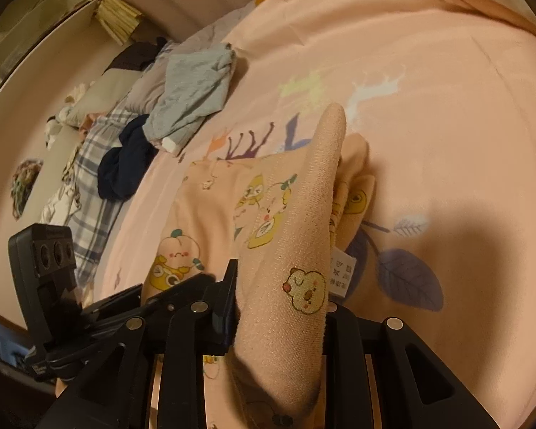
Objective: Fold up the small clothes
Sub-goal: 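Fold the held end over onto the shirt and open the right gripper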
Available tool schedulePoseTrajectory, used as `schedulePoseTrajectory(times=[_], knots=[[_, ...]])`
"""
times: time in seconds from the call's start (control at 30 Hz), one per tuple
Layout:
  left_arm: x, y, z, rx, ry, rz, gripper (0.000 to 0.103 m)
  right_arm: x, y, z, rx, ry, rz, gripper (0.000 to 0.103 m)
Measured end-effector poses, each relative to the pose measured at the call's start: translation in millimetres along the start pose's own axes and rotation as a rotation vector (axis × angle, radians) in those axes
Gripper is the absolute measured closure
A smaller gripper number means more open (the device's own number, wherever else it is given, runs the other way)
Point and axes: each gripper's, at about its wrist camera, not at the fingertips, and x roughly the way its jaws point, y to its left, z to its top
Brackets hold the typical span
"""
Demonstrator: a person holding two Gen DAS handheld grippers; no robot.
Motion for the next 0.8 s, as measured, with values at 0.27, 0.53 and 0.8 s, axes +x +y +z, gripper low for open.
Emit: schedulePoseTrajectory(times=[0.27, 0.53, 0.8], knots=[[-1, 3, -2, -0.007, 0.000, 0.007, 0.062, -3, -13, 1, 0.053, 0.015, 0.033, 0.074], [-5, 4, -4, -0.004, -0.004, 0.019, 0.061, -18, -21, 3, 0.081, -0.010, 0.033, 0.069], [-11, 6, -9, 0.011, -0.012, 0.041, 0.060, -35, -31, 6, 0.109, -0.065, 0.012, 0.068]])
